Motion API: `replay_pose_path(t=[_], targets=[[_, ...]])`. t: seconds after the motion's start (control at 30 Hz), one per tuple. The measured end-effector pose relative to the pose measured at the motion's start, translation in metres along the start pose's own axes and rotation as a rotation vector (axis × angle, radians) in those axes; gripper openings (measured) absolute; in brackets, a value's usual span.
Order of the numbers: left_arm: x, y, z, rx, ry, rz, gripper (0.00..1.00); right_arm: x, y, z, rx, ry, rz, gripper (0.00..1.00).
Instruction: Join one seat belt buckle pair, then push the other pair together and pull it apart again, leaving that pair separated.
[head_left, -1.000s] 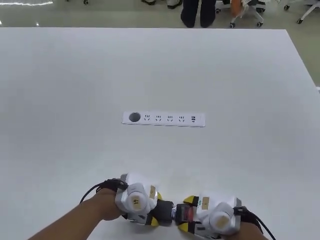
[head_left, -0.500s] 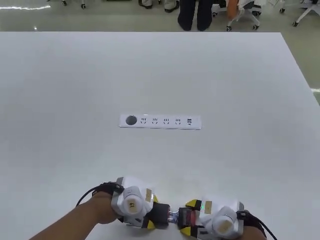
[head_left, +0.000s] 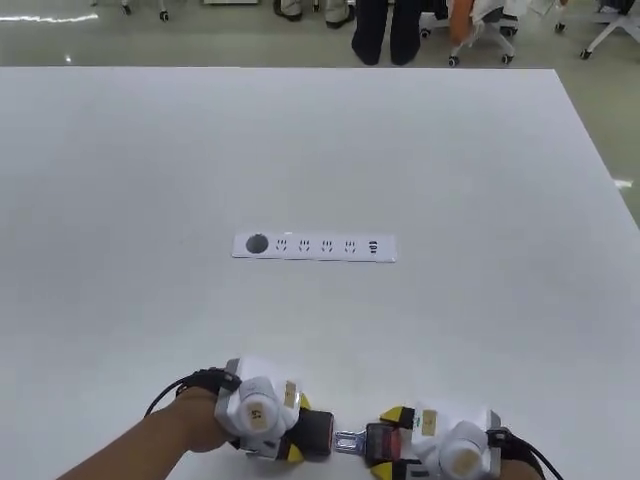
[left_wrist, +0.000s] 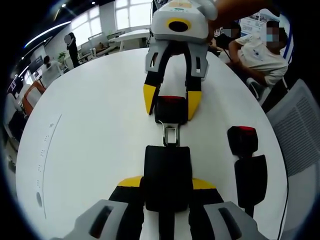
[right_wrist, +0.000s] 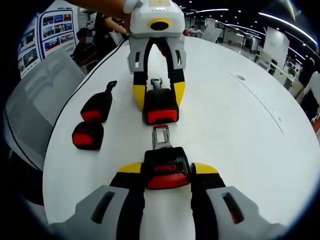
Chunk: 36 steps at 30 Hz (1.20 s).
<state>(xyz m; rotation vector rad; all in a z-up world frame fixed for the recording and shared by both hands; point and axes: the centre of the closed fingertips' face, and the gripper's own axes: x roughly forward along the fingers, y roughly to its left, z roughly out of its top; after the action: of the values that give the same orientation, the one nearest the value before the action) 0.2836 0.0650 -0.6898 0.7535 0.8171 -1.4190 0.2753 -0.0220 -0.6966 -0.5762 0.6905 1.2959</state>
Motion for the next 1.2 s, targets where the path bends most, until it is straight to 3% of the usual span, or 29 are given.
replay_pose_path(t=[0.2, 0.5, 0.9, 1.2], targets=[[0.0, 0.0, 0.0, -0.003, -0.001, 0.001, 0.34, -0.015, 0.0, -0.009, 0.018, -0.002, -0.012, 0.33], [0.0, 0.0, 0.002, -0.004, 0.003, 0.0, 0.34, -0.058, -0.005, -0.024, 0.039, 0.022, -0.019, 0.33], [0.0, -0.001, 0.001, -0.004, 0.009, -0.004, 0.34, -0.059, -0.01, -0.039, 0.043, 0.047, -0.03, 0.34], [0.0, -0.001, 0.0, -0.008, 0.012, -0.003, 0.34, -0.059, -0.01, -0.041, 0.039, 0.045, -0.028, 0.34]])
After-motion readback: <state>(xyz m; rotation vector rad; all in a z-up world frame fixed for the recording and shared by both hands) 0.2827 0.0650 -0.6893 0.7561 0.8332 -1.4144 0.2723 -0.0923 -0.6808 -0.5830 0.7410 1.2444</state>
